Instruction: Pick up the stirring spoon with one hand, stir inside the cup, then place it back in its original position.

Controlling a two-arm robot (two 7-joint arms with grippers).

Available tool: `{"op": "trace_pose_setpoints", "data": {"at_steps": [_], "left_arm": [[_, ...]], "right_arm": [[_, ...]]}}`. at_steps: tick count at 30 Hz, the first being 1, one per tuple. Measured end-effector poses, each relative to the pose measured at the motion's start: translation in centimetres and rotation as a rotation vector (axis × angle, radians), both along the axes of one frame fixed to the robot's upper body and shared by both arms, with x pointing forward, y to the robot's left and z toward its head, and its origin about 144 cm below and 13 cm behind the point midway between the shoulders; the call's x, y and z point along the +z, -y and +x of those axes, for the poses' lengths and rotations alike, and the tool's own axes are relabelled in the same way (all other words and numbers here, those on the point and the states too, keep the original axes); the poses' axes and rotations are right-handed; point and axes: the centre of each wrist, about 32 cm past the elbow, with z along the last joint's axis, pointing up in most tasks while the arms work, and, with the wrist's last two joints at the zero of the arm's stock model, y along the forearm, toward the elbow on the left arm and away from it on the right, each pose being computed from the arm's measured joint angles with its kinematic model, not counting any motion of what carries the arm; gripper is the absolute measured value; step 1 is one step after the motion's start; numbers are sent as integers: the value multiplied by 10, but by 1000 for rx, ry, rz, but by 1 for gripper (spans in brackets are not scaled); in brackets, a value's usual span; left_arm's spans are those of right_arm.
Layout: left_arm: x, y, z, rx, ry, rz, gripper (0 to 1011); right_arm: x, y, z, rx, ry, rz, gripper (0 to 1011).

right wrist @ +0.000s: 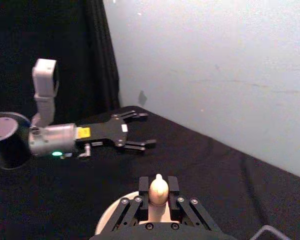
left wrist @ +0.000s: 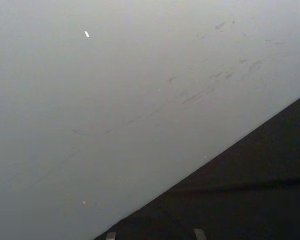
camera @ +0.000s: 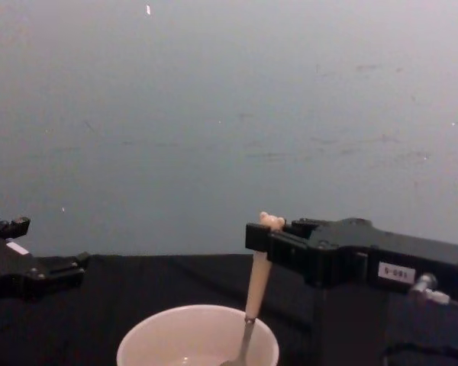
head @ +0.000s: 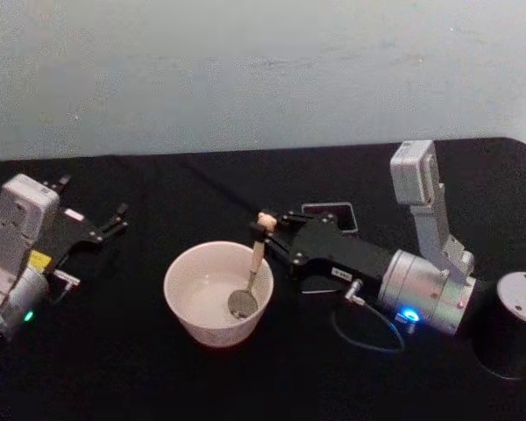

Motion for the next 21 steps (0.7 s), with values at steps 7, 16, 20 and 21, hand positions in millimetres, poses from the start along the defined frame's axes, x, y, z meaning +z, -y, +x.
{"op": "trace_pose_setpoints", "data": {"at_steps": [7, 16, 20, 21], "left_arm": [[0, 0, 0, 0, 0, 0, 1001], [0, 0, 0, 0, 0, 0, 1001], [0, 0, 0, 0, 0, 0, 1001], [0, 0, 0, 0, 0, 0, 1001]], "right_arm": [[-2, -8, -7, 44, -26, 16, 216], [-5, -28, -4, 73, -35, 33, 216], [-7, -36, -1, 75, -33, 34, 216], [-7, -39, 1, 72, -32, 32, 215]]}}
